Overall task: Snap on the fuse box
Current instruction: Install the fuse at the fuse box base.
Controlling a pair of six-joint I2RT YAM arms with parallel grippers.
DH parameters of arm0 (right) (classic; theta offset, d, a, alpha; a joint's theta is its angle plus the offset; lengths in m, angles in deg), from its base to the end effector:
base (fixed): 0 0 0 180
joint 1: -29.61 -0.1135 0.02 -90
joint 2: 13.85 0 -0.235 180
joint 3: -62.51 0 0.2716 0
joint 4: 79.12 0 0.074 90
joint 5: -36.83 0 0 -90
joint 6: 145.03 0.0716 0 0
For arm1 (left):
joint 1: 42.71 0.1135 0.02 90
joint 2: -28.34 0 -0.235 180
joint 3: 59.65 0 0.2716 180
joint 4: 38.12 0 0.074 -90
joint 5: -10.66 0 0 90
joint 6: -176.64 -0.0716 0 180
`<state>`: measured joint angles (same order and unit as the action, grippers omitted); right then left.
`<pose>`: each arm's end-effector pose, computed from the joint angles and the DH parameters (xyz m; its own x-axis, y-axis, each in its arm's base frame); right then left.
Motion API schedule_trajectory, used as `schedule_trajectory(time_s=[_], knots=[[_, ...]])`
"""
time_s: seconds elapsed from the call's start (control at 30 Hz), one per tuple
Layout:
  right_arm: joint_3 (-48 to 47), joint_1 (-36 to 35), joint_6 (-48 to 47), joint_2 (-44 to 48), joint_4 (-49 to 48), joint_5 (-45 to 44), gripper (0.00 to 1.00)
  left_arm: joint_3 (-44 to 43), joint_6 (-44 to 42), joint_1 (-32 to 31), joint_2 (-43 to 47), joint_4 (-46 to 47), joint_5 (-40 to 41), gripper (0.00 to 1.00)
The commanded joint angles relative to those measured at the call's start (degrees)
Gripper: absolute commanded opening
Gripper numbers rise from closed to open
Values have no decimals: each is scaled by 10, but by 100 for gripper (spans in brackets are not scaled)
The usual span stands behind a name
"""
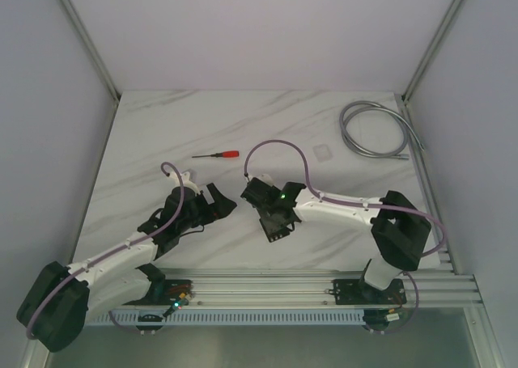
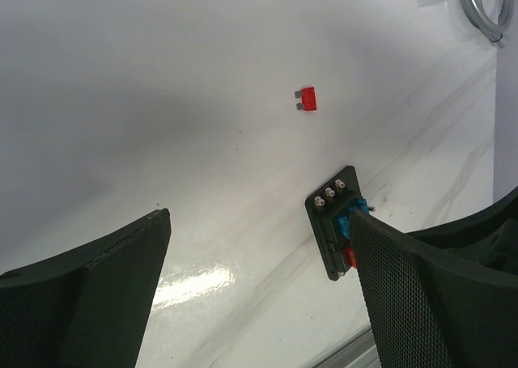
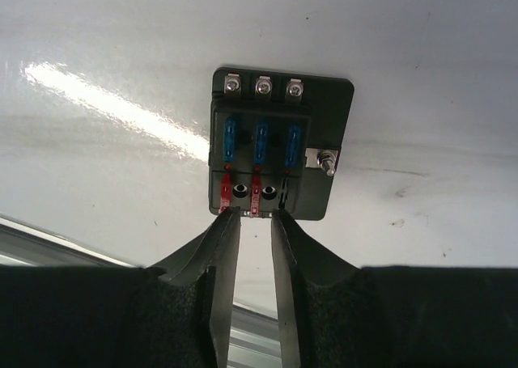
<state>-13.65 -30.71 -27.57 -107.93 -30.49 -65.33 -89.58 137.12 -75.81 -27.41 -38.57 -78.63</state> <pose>0.1876 0.2987 0.1322 -0.7756 -0.4505 -0.4422 -0.5073 0.8617 0.0120 0.2206 -0.1428 0.1250 -0.6500 -0.4970 -0.5749 0.0555 0.7234 -0.6882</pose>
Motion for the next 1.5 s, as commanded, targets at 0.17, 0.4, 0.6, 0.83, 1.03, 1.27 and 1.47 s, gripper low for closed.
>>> schedule_trajectory(time_s=[0.17, 0.4, 0.6, 0.83, 1.03, 1.27, 1.47], knots=[[10, 0, 12, -18, -12, 12, 21, 7, -7, 2, 9, -11, -4, 100], [11, 1, 17, -41, -11, 5, 14, 8, -7, 2, 10, -12, -4, 100], [15, 1, 18, -60, -1, 2, 0, 8, -7, 2, 11, -12, -4, 100], [30, 1, 16, -98, 16, -3, 0, 9, -7, 2, 10, -12, -3, 100], [29, 0, 14, -120, 17, -11, 0, 11, -6, 2, 14, -14, -3, 100], [-8, -5, 6, -23, 16, -21, 21, 11, -5, 3, 26, -21, 7, 100], [-27, -3, -24, 20, -13, -17, 40, 10, -5, 3, 21, -22, 7, 100]])
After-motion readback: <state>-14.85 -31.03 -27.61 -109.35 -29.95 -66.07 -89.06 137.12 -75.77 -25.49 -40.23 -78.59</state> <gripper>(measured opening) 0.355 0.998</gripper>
